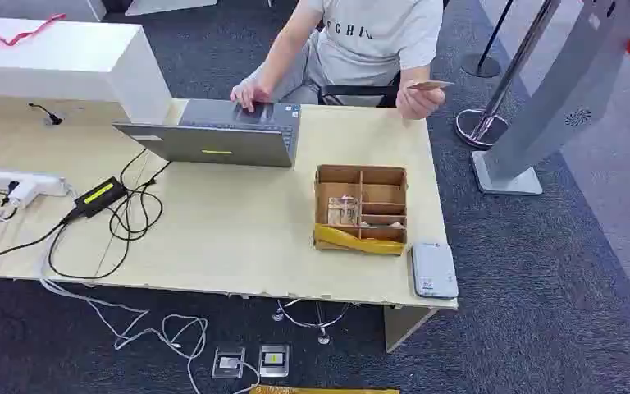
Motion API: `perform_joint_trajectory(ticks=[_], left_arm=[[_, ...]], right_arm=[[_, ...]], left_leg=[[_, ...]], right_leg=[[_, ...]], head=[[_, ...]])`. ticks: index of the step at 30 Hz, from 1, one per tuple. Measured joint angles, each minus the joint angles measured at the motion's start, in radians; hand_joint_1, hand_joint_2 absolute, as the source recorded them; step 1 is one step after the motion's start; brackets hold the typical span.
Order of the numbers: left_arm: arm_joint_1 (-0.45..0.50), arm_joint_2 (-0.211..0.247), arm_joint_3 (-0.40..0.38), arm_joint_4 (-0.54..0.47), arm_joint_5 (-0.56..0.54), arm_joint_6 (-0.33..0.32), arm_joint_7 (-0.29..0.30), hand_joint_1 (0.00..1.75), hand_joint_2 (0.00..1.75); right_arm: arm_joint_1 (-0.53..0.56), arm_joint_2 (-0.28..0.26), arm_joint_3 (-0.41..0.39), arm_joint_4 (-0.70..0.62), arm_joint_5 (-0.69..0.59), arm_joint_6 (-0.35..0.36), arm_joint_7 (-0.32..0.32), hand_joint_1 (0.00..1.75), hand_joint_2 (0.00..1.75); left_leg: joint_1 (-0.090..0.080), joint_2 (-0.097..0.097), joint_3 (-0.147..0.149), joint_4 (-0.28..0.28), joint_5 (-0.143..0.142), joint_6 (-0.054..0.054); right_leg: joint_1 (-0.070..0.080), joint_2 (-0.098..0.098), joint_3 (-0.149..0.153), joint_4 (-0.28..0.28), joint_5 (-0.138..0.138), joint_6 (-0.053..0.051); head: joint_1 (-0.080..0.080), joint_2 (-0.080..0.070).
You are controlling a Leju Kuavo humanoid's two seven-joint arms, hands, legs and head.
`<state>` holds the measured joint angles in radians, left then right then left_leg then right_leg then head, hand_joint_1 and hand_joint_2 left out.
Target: Pass the card to the sensor for recognition and then transmit it.
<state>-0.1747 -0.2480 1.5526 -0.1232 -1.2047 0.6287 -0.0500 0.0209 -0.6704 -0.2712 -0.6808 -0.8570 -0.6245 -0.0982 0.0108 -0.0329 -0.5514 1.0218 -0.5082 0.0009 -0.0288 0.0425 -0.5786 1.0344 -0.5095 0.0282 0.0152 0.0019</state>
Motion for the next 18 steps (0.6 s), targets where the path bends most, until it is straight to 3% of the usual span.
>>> perform_joint_trajectory(ticks=[4,6,9,12,15,18], left_arm=[[-0.001,0.0,0.0,0.0,-0.011,-0.002,-0.001,0.0,0.0],[0.001,0.0,0.0,0.0,-0.02,-0.01,-0.016,0.0,0.0],[0.001,0.002,0.0,0.0,-0.035,-0.025,-0.026,0.0,0.0],[0.001,0.002,0.0,0.002,-0.053,-0.042,-0.024,0.0,0.0],[0.001,0.002,0.0,0.002,-0.065,-0.043,-0.012,0.0,0.0],[0.001,0.003,0.0,0.003,-0.076,-0.044,-0.007,0.0,0.0]], right_arm=[[0.0,-0.085,-0.004,-0.188,0.083,-0.008,0.045,0.0,1.75],[0.001,-0.121,-0.002,-0.291,0.19,-0.008,0.098,0.0,1.75],[-0.029,-0.181,0.001,-0.458,0.35,-0.008,0.221,0.0,1.75],[-0.122,-0.211,0.024,-0.596,0.511,-0.008,0.392,0.0,1.75],[-0.245,-0.235,0.1,-0.724,0.61,0.012,0.468,0.0,1.75],[-0.403,-0.244,0.236,-0.808,0.651,0.075,0.499,0.0,1.75]], left_leg=[[0.0,-0.003,0.002,0.0,0.002,0.003],[-0.002,-0.005,-0.001,0.0,0.003,0.004],[-0.003,-0.003,-0.001,0.0,0.004,0.004],[-0.003,-0.003,-0.001,0.0,0.004,0.004],[-0.003,-0.005,-0.003,0.0,0.006,0.004],[-0.003,-0.005,-0.002,0.0,0.006,0.004]], right_leg=[[0.0,-0.004,0.002,-0.001,0.001,0.001],[-0.002,-0.007,0.001,0.0,0.001,0.002],[-0.003,-0.005,-0.001,0.002,0.001,0.002],[-0.003,-0.005,0.0,0.002,0.002,0.002],[-0.003,-0.006,-0.001,0.003,0.002,0.003],[-0.002,-0.006,-0.001,0.003,0.002,0.003]], head=[[0.002,0.0],[0.001,0.0],[0.001,0.0],[-0.001,0.0],[0.0,0.0],[0.001,0.0]])
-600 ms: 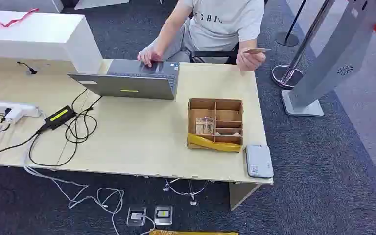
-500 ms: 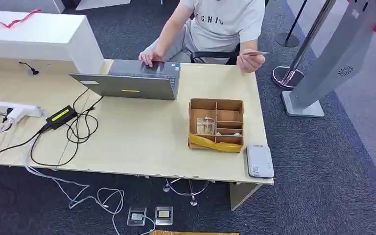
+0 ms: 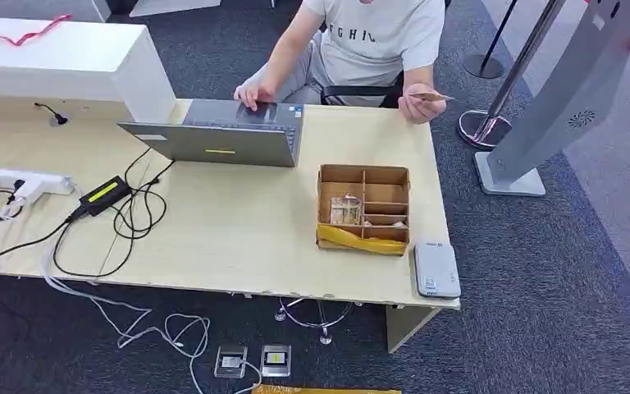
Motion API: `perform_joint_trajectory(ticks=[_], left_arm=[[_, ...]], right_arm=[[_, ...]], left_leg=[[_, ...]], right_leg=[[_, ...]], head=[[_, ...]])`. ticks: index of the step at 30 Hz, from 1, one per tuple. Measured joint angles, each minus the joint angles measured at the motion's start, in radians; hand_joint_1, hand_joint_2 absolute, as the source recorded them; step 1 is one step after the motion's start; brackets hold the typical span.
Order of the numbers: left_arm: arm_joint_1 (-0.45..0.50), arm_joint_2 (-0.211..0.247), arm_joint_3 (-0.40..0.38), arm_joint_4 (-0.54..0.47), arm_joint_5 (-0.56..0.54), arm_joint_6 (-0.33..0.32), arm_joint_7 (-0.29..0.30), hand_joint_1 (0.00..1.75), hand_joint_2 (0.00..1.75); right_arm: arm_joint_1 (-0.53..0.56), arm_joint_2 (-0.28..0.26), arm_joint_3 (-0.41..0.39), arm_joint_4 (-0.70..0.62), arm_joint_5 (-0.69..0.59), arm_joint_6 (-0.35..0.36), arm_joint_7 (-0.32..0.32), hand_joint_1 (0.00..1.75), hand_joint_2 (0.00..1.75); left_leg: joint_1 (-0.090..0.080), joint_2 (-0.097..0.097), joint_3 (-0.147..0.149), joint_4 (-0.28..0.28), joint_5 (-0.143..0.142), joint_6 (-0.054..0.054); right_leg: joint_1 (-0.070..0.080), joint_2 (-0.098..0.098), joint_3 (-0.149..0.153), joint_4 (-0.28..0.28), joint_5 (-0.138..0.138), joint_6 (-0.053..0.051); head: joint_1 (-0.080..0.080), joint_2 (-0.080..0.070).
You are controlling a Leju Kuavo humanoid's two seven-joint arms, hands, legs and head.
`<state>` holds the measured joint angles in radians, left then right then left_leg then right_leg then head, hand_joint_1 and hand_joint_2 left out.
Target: Pass the card to the sensor for recognition and then transmit it.
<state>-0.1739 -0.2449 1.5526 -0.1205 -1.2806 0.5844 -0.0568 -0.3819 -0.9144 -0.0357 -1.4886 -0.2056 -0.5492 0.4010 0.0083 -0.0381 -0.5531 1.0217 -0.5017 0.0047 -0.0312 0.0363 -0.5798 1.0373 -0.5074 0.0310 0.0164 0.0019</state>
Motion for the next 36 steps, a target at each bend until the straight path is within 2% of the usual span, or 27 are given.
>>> perform_joint_trajectory(ticks=[5,7,11,14,19,23,25,29,36], left_arm=[[0.001,0.002,0.0,0.0,-0.022,-0.001,0.003,0.0,0.0],[0.0,0.003,0.0,0.0,-0.035,-0.002,-0.006,0.0,0.0],[0.0,0.005,-0.003,0.003,-0.059,-0.011,-0.019,0.0,0.0],[0.001,0.009,-0.003,0.006,-0.066,-0.011,-0.019,0.0,0.0],[0.003,0.012,-0.003,0.008,-0.073,-0.011,-0.012,0.0,0.0],[0.003,0.016,-0.004,0.014,-0.08,-0.01,0.033,0.0,0.0],[0.004,0.019,-0.004,0.018,-0.085,-0.011,0.058,0.0,0.0],[0.008,0.024,-0.004,0.025,-0.094,-0.02,0.08,0.0,0.0],[0.008,0.032,-0.004,0.025,-0.105,-0.061,0.067,0.0,0.0]], right_arm=[[-0.207,0.018,0.259,-0.075,0.086,0.116,0.033,0.0,1.75],[-0.298,0.049,0.388,-0.075,0.16,0.18,0.047,0.0,1.75],[-0.394,0.124,0.616,-0.073,0.281,0.287,0.048,0.0,1.75],[-0.439,0.168,0.729,-0.065,0.322,0.307,0.043,0.0,1.75],[-0.469,0.211,0.824,-0.043,0.35,0.318,0.027,0.0,1.75],[-0.512,0.269,0.923,0.014,0.443,0.327,0.006,0.0,1.75],[-0.521,0.302,0.971,0.05,0.502,0.306,-0.005,0.0,1.75],[-0.522,0.335,0.995,0.09,0.565,0.24,-0.011,0.0,1.75],[-0.52,0.362,1.025,0.14,0.645,0.243,0.01,0.0,1.75]], left_leg=[[0.0,-0.006,-0.006,0.0,0.002,-0.001],[0.002,-0.005,-0.005,0.0,0.002,-0.001],[0.003,-0.01,-0.006,0.0,0.003,-0.002],[0.003,-0.011,-0.007,0.0,0.003,-0.002],[0.003,-0.011,-0.009,0.0,0.003,-0.002],[0.003,-0.008,-0.009,0.0,0.003,-0.003],[0.004,-0.01,-0.009,0.0,0.003,-0.003],[0.004,-0.011,-0.01,0.0,0.004,-0.004],[0.004,-0.01,-0.009,0.0,0.004,-0.004]], right_leg=[[0.0,-0.005,-0.002,0.001,0.0,0.0],[0.002,-0.004,-0.003,0.001,0.0,0.0],[0.003,-0.008,-0.003,0.0,0.0,0.0],[0.003,-0.008,-0.005,0.0,0.0,0.0],[0.003,-0.009,-0.007,0.0,0.0,0.0],[0.003,-0.006,-0.008,0.0,0.0,-0.001],[0.003,-0.008,-0.008,0.0,0.0,-0.001],[0.004,-0.009,-0.008,0.0,0.0,-0.001],[0.003,-0.007,-0.008,0.0,0.0,-0.001]], head=[[0.0,0.0],[-0.001,0.0],[0.0,0.0],[0.0,0.0],[0.001,0.0],[0.0,0.0],[0.0,0.0],[0.0,0.0],[0.0,0.0]])
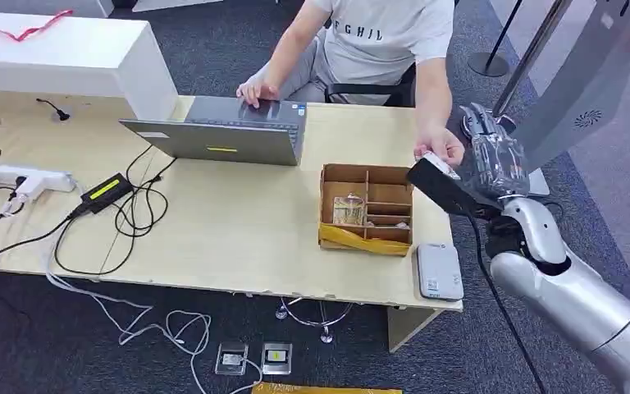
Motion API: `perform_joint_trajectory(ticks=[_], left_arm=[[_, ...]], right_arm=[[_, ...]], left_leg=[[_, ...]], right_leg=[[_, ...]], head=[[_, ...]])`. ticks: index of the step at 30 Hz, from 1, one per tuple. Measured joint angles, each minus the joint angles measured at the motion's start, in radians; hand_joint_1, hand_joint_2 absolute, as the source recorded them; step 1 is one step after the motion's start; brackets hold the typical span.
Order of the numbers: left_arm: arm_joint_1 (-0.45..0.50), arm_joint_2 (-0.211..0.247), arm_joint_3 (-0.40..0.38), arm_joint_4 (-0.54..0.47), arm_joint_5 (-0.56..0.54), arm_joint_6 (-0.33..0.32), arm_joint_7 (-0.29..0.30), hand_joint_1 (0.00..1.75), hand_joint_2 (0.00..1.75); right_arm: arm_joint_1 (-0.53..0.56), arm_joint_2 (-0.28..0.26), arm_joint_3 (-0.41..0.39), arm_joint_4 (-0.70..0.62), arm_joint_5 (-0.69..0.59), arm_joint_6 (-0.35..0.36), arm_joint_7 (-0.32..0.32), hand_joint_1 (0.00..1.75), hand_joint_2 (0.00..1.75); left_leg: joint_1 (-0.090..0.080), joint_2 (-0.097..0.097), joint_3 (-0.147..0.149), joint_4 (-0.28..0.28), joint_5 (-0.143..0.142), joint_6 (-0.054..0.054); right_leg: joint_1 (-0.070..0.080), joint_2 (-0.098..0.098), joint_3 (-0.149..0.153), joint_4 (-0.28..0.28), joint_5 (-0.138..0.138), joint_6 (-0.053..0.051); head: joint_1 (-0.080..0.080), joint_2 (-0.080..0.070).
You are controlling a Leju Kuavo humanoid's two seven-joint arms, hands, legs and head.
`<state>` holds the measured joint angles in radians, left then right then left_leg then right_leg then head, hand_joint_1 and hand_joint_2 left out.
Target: Pass the card to the sensor for recognition and then transmit it.
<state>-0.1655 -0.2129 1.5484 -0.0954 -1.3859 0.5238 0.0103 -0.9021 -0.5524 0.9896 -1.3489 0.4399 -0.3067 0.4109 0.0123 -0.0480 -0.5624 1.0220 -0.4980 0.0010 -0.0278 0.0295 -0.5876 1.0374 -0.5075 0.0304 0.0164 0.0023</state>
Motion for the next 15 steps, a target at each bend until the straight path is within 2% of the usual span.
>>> perform_joint_trajectory(ticks=[4,5,6,15], left_arm=[[0.002,0.005,0.0,0.0,-0.011,0.002,-0.009,0.0,0.0],[0.002,0.006,0.0,0.0,-0.016,0.003,-0.009,0.0,0.0],[0.002,0.007,0.0,0.0,-0.018,0.005,-0.009,0.0,0.0],[0.003,0.009,0.0,0.0,-0.028,0.024,-0.008,0.0,0.0]], right_arm=[[0.013,0.009,0.002,0.017,0.024,0.004,0.003,0.0,1.75],[0.016,0.009,0.0,0.018,0.026,0.009,0.003,1.68,1.75],[0.019,0.01,0.0,0.019,0.027,0.011,0.003,1.75,1.75],[0.039,0.013,-0.014,0.021,0.032,0.02,0.003,1.75,1.75]], left_leg=[[0.0,0.0,0.0,0.0,0.0,0.0],[0.0,0.0,0.0,0.0,0.0,0.0],[0.0,0.0,0.001,0.0,0.0,0.0],[0.0,0.001,0.001,0.0,0.0,0.0]], right_leg=[[0.0,0.0,0.0,0.0,0.0,0.0],[0.0,0.0,0.0,0.0,0.0,0.0],[0.0,0.0,0.0,0.0,0.0,0.0],[0.0,0.001,0.0,0.0,0.0,0.0]], head=[[0.0,0.0],[0.0,0.0],[0.0,0.0],[0.0,0.0]])
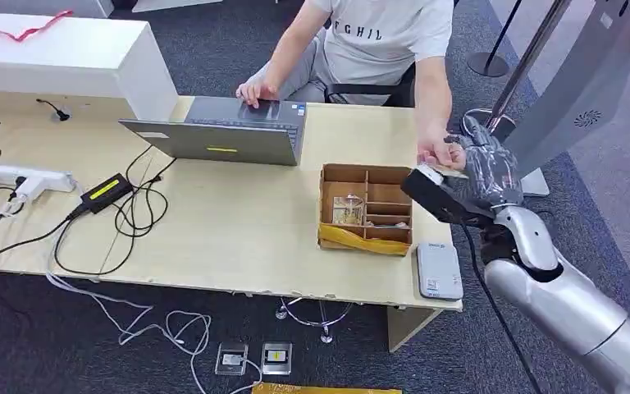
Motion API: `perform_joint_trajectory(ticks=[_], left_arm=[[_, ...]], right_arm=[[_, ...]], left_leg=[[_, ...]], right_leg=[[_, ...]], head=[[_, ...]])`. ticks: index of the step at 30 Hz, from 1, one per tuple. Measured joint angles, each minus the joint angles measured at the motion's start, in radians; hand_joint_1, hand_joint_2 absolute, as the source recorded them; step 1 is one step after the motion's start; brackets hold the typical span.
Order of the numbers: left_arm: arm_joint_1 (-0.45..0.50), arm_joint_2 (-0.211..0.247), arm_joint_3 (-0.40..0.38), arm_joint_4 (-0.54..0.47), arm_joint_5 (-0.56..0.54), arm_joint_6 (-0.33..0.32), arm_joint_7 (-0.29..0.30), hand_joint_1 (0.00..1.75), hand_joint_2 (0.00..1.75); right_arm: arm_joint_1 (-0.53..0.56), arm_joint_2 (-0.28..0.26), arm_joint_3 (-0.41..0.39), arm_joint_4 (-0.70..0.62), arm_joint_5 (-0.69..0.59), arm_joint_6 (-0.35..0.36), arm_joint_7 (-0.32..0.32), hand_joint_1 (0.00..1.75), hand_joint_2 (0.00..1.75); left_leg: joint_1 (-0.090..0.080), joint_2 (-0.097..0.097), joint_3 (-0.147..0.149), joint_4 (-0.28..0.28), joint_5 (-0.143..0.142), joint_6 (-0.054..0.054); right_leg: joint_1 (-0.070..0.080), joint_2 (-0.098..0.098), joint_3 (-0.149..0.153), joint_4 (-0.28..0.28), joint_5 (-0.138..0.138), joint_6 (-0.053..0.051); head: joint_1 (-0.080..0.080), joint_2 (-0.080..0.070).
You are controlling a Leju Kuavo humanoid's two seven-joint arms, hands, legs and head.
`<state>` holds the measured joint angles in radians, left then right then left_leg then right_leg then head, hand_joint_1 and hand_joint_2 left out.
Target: Pass the card to the sensor for recognition and then transmit it.
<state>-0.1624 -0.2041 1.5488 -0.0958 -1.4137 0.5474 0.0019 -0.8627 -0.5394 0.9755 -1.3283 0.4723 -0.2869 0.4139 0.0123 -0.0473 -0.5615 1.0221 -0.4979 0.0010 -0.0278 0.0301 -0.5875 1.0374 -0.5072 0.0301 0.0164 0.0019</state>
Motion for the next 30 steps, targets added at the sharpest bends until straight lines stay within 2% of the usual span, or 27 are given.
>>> perform_joint_trajectory(ticks=[6,18,30], left_arm=[[0.001,0.003,0.0,0.0,0.0,-0.003,0.001,0.0,0.0],[0.001,0.005,0.0,0.0,-0.001,-0.001,0.014,0.0,0.0],[0.002,0.005,0.003,0.0,-0.011,0.016,0.027,0.0,0.0]], right_arm=[[0.009,0.001,-0.005,0.0,0.0,0.003,0.001,1.75,1.75],[0.038,0.004,-0.035,0.015,0.021,-0.048,-0.009,1.75,1.75],[0.166,-0.016,-0.051,0.035,0.008,-0.051,-0.018,1.75,1.75]], left_leg=[[0.0,0.0,0.0,0.0,0.0,0.0],[0.0,0.0,0.0,0.0,0.0,0.0],[0.0,0.001,0.0,0.0,0.0,0.0]], right_leg=[[0.0,0.0,0.0,0.0,0.0,0.0],[0.0,0.0,0.0,0.0,0.0,0.0],[0.0,0.0,0.0,0.0,0.0,0.0]], head=[[0.0,0.0],[0.0,0.0],[0.0,0.0]])
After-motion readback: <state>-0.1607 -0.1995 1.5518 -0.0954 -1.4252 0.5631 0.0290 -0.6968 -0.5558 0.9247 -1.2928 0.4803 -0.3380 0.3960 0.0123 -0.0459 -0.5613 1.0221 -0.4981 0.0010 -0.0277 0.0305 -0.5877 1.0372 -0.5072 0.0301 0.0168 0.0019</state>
